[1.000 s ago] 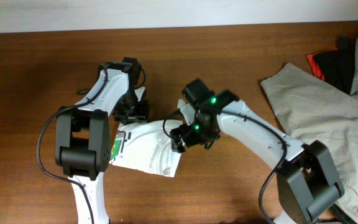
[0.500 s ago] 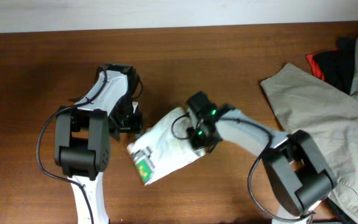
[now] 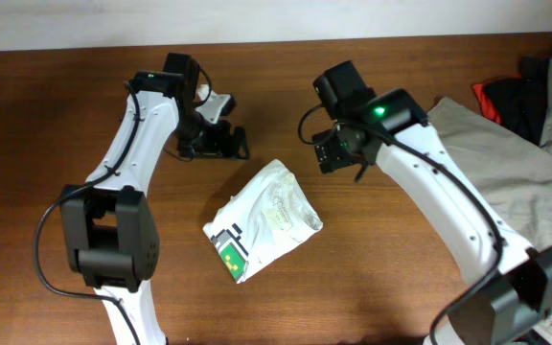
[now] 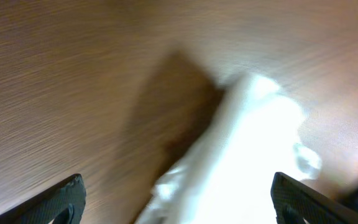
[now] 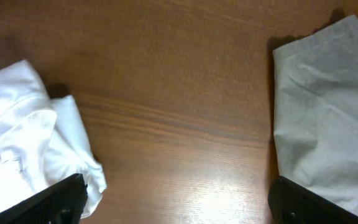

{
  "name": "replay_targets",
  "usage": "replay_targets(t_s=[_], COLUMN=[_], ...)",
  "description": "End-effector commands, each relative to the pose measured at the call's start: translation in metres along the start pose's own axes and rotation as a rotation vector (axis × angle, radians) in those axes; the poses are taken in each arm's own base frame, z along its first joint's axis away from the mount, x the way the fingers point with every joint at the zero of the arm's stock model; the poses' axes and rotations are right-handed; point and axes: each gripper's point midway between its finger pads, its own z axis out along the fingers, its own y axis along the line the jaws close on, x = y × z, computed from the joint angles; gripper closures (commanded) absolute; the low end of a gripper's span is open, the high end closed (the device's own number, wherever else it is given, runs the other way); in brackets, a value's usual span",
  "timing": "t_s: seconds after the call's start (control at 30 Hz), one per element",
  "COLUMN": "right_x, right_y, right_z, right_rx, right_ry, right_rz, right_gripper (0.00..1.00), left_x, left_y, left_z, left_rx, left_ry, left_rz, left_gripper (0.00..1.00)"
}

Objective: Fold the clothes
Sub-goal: 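Grasp the folded shirt with the left gripper and carry it to the left edge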

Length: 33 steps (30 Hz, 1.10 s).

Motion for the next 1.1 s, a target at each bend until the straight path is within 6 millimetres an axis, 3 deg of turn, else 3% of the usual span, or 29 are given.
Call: replay_targets(t_s=[0.0, 0.3, 0.4, 0.47, 0.5, 0.57, 0.67, 0.77, 0.8, 0.87, 0.9, 0.97, 1.0, 1.07], right_x=[0.001, 0.017, 0.018, 0.018, 0.018, 0.019, 0.020, 0.021, 0.021, 0.021, 0.021, 0.021, 0.021, 0.021], right_y=[-0.009, -0.015, -0.015, -0.015, -0.015, -0.016, -0.016, -0.016, -0.018, -0.019, -0.019, -0.018, -0.018, -0.018], right_z=[-0.022, -0.029, -0.029, -0.029, -0.029, -0.029, -0.029, -0.030, -0.030, -0.031, -0.031, -0.031, -0.031, -0.031], right_rx=[-0.031, -0.023, -0.021, -0.021, -0.022, -0.020, -0.019, -0.017, -0.009, -0.007, -0.007, -0.008, -0.008, -0.008], right_ry=[-0.025, 0.020, 0.024, 0.024, 0.024, 0.030, 0.034, 0.035, 0.032, 0.030, 0.030, 0.030, 0.030, 0.030], right_rz=[0.041, 0.053, 0.052, 0.052, 0.052, 0.051, 0.050, 0.049, 0.050, 0.050, 0.050, 0.050, 0.050, 0.050], right_gripper=[0.02, 0.01, 0.02, 0.01, 0.01, 0.01, 0.02, 0.01, 0.01, 0.01, 0.01, 0.01, 0.01, 0.01], left_x=[0.001, 0.031, 0.049, 0.057, 0.058, 0.058, 0.051, 0.024, 0.006, -0.012, -0.017, -0.022, -0.020, -0.011], left_y=[-0.031, -0.029, -0.034, -0.040, -0.041, -0.040, -0.025, 0.034, 0.068, 0.116, 0.135, 0.198, 0.230, 0.276], left_z=[0.017, 0.100, 0.119, 0.127, 0.128, 0.128, 0.122, 0.093, 0.068, 0.030, 0.013, -0.043, -0.073, -0.114], left_rx=[0.186, 0.271, 0.286, 0.285, 0.280, 0.274, 0.263, 0.151, 0.138, 0.120, 0.111, 0.076, 0.052, 0.017], left_ry=[0.018, 0.233, 0.322, 0.362, 0.365, 0.367, 0.340, 0.247, 0.158, 0.038, -0.012, -0.172, -0.258, -0.378], left_rz=[0.145, 0.092, 0.077, 0.092, 0.099, 0.099, 0.071, -0.107, -0.209, -0.338, -0.381, -0.498, -0.558, -0.640], left_gripper=[0.05, 0.05, 0.11, 0.34, 0.53, 0.99, 0.99, 1.00, 1.00, 0.99, 1.00, 0.99, 1.00, 0.99])
